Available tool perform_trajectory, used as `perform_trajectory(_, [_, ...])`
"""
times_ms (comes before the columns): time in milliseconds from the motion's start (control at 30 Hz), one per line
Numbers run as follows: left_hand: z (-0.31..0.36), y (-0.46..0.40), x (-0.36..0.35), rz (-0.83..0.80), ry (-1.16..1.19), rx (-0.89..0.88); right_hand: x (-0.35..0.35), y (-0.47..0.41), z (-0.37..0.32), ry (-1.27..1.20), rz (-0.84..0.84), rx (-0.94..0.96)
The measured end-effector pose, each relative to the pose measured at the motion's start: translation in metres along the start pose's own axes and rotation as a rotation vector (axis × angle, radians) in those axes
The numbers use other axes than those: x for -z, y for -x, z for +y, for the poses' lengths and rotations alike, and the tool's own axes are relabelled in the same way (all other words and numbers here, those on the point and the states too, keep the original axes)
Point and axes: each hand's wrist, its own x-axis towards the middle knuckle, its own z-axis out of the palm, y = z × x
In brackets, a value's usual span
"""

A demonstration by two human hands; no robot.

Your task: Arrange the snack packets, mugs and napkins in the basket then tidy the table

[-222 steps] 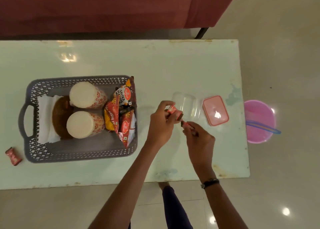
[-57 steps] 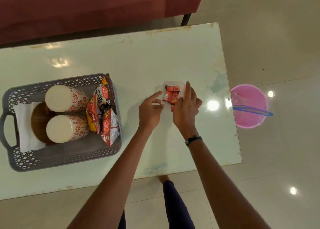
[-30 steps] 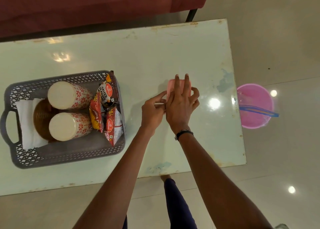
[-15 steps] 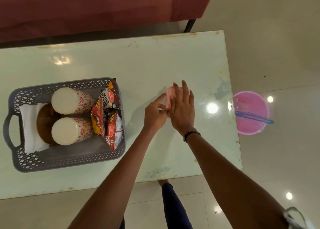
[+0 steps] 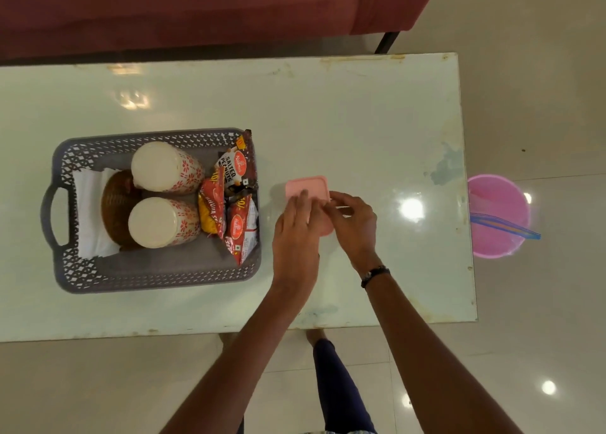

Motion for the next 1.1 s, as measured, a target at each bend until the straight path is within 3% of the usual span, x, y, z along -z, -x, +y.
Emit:
perform_trajectory(200, [-0.013,0.011,0.001,-0.088,-0.218,0.012,-0.028,0.006,-0.016,0.051,0.022,-0.096])
perform_trajectory(633, [-0.01,0.004,0.001,-0.226,-0.286,0.156,-0.035,0.004,-0.014,0.025,-0.075,-0.075])
perform_trajectory(767, [-0.012,0.005,0.006,-0.204,-0.19,0.148,-0.035,0.007,-0.017,0.033,-0.061,-0.065])
perform_trajectory(867, [-0.018,0.008,0.014,-0.161,-0.02,0.042,-0.035,0.015,-0.019,0.005,-0.038,-0.014])
perform_trajectory(1033, [-0.043,0.032,0.054,-0.032,0.26,-0.043,-0.034,0.054,-0.035,-0.048,0.262,0.102])
perform_trajectory(1100, [-0.065,0.052,0.073,0.042,0.344,-0.031,-0.038,0.077,-0.047,-0.056,0.289,0.147])
